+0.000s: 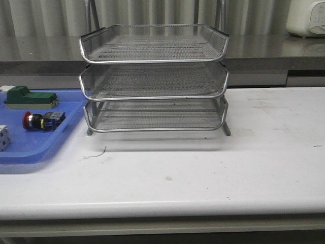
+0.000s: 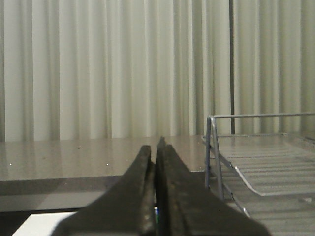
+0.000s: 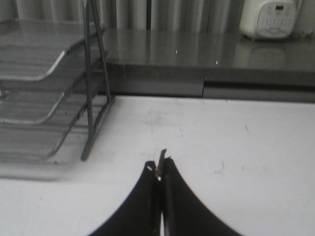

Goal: Place button on rack with both arms

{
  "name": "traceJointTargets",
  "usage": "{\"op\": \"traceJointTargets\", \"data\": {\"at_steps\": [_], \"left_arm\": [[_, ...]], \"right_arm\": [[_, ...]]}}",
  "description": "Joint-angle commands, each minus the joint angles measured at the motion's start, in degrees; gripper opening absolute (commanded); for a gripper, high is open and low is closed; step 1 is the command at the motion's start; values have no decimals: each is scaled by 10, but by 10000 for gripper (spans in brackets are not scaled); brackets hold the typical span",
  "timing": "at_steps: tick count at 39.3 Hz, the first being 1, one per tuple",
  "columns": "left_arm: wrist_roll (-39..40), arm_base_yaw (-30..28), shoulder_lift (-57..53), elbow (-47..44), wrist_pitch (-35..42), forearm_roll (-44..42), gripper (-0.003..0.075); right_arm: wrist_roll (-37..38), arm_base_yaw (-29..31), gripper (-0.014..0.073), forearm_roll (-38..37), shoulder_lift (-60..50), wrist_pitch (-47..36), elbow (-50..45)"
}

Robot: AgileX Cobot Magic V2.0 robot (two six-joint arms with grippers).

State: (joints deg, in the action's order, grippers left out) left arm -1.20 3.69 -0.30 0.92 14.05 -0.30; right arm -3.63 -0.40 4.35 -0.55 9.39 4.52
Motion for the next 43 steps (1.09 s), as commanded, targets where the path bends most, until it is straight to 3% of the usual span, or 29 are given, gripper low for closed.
{"op": "traceJointTargets", "data": {"at_steps": [1,13,25,30,32,35,40,42,43], "left_arm": [[7,1,-5,59,16,0,-19],[4,1,129,217,-201,-15,-19],[-5,1,234,261,-215,-38,-18],[-5,1,234,261,-215,-38,8],[-5,1,234,261,-214,-38,59],[-5,1,234,260,-216,-38,195],[-5,1,234,260,-218,-38,527],[-5,1,234,260,-218,-38,640],[-5,1,234,260,-218,-38,690]], "right_arm": [[-3,4,-111,-5,2,-30,69],[-3,4,-111,4,140,83,220],[-3,4,-106,22,234,86,242],[-3,4,-15,22,234,83,242],[-3,4,73,22,234,83,242],[-3,4,238,22,234,83,242],[-3,4,528,22,234,81,242],[-3,4,610,22,234,81,242],[-3,4,610,22,234,81,242]]}}
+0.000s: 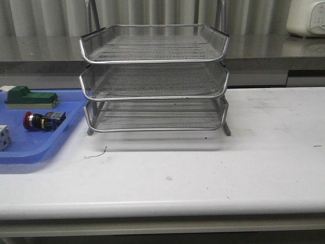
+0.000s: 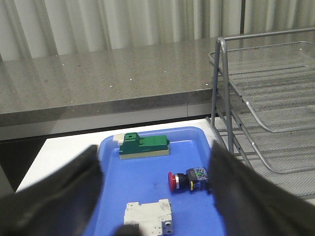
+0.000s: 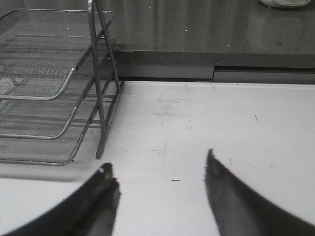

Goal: Place button on rack with both arms

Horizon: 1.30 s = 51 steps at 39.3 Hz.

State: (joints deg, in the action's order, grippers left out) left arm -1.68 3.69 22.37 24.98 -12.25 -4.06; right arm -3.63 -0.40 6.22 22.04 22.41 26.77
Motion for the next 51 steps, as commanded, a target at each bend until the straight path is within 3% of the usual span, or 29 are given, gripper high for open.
{"op": "traceJointTargets", "data": {"at_steps": [1,10,22,38,44,51], "left_arm": [[0,1,8,19,45,-1,708],[0,1,8,19,45,0,594],[0,1,8,19,45,0,524],[0,1,8,19,45,0,523],[0,1,8,19,45,0,523],[0,1,8,19,45,0,523]], "right_arm": [[-3,4,603,3,8,-49,19],[-3,4,591,3,8,-49,19],[-3,4,591,45,46,-39,23],[-9,1,591,244,304,-43,102],[-57,-23,590,332,396,-70,121],[-172,-57,582,484,490,-62,164]]}}
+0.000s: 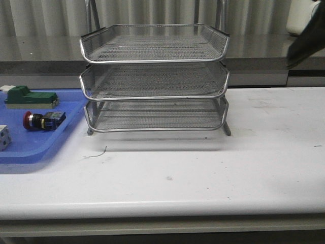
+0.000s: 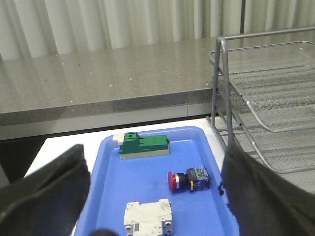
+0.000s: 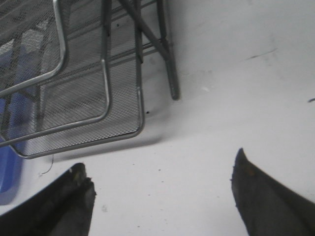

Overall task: Place button on rack with both arms
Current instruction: 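Reach the right gripper to the middle rack tier and grasp its rim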

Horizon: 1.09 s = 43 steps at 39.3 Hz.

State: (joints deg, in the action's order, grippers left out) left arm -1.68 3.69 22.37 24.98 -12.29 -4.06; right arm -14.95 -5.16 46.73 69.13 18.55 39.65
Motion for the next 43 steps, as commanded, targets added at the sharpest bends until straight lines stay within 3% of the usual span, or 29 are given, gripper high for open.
{"op": "traceJointTargets", "data": {"at_steps": [1,7,15,20,27,38,43], "left_arm": [[0,1,8,19,45,0,523],[0,1,8,19,45,0,523],[0,1,8,19,45,0,523],[0,1,8,19,45,0,523],[0,1,8,19,45,0,523],[0,1,8,19,45,0,523],[0,1,8,19,45,0,522]], "right_arm": [[-86,-12,565,109,37,-18,42],[-247,-11,442,317,115,41,74],[-505,-11,422,607,202,121,80],[-523,-11,416,616,249,156,104],[-523,-11,310,616,287,174,147],[-520,-11,304,616,316,169,192],[-520,-10,206,616,317,167,193]]}}
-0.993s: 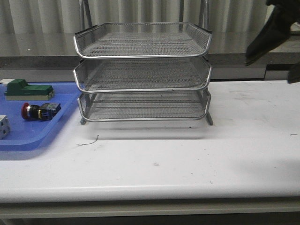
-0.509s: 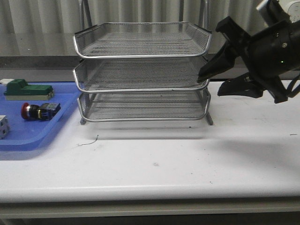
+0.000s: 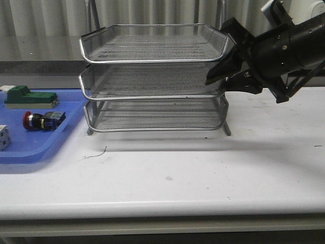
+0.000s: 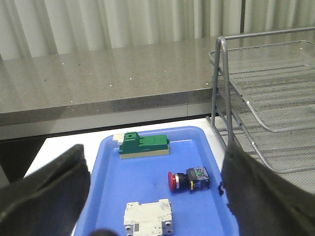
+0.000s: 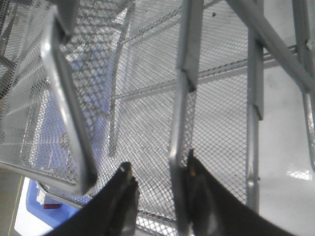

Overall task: Place button on rack with both arms
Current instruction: 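Reach the right gripper to the middle rack tier and grasp its rim, then pull the middle tier outward toward the robot with the right gripper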

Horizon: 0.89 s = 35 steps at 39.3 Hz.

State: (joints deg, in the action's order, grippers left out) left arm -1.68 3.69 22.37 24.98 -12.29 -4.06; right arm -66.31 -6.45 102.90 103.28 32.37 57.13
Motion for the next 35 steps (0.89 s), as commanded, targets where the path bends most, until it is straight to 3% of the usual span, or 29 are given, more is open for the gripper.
{"op": "traceJointTargets", "data": {"at_steps": [1,9,21,35], "left_arm": [[0,1,8,19,45,0,522],[0,1,8,19,45,0,522],[0,1,8,19,45,0,523],[0,1,8,19,45,0,523]], "right_arm": [[-6,4,183,54,-25,28,18],[-6,14,34,54,-25,41,18],[-18,14,32,54,-27,84,-12],[-85,14,32,54,-100,119,-134]]}}
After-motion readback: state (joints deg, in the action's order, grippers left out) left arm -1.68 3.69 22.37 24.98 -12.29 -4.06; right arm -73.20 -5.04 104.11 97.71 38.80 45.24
